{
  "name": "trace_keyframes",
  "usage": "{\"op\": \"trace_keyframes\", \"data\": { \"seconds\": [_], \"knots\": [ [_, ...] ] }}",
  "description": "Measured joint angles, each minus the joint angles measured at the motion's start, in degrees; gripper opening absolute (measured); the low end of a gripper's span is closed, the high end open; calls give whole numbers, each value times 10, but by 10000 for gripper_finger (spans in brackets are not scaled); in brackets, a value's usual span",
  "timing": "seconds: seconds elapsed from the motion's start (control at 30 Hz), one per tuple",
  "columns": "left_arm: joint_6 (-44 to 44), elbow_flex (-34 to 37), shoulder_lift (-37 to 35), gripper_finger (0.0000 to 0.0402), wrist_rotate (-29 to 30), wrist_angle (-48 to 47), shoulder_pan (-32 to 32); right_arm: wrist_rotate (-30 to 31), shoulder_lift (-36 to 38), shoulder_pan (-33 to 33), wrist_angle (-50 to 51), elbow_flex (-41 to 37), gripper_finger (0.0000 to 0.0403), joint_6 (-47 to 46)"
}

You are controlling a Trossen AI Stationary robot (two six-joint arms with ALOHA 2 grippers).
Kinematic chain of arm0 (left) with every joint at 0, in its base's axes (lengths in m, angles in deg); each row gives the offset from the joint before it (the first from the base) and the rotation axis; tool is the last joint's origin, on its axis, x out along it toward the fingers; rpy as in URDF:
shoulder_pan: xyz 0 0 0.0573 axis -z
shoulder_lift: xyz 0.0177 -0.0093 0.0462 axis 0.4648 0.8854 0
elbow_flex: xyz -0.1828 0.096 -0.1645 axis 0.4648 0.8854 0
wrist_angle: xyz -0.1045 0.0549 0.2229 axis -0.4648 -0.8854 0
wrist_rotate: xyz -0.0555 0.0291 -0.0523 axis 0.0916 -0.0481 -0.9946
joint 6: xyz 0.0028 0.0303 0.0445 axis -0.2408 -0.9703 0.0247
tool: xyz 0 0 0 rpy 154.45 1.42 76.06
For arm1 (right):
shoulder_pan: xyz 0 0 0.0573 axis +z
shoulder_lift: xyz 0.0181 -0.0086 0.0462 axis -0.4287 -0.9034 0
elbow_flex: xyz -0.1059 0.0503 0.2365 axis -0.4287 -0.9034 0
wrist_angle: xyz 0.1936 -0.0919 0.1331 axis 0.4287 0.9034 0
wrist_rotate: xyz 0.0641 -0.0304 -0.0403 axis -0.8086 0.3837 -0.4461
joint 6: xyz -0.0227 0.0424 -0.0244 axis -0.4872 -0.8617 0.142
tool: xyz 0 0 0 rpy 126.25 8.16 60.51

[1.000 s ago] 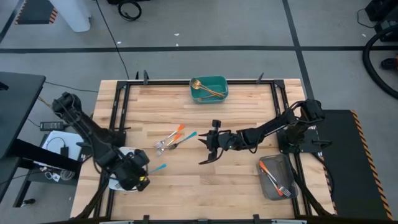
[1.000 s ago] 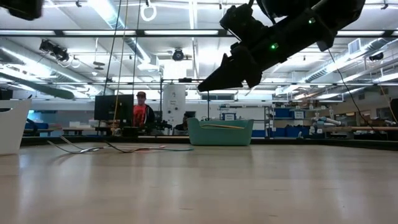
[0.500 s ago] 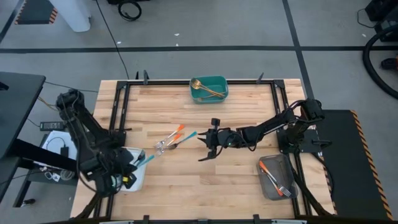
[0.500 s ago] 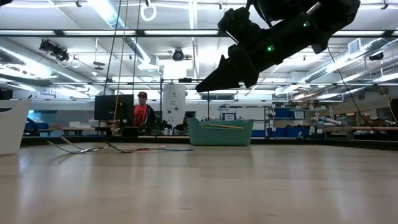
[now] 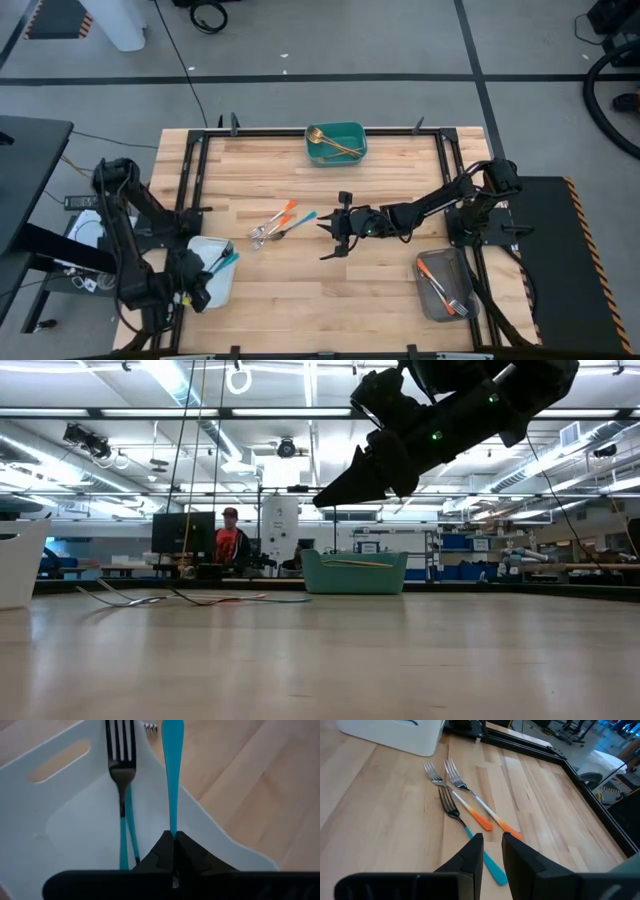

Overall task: Sort silverware by color (type)
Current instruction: Put the blue fork into the white bin

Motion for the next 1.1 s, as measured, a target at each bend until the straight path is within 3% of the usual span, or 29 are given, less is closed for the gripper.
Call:
{"op": "trace_keyframes", "data": {
  "seconds": [0.2,0.63,1.1],
  "knots": [
    [13,-1,5,11,-4,-13,26,0,0,0,0,0,77,-5],
    [34,-1,2,11,-116,-70,39,0,0,0,0,0,77,-27],
    [33,1,23,12,-132,-78,-10,0,0,0,1,0,77,-31]
  ]
}}
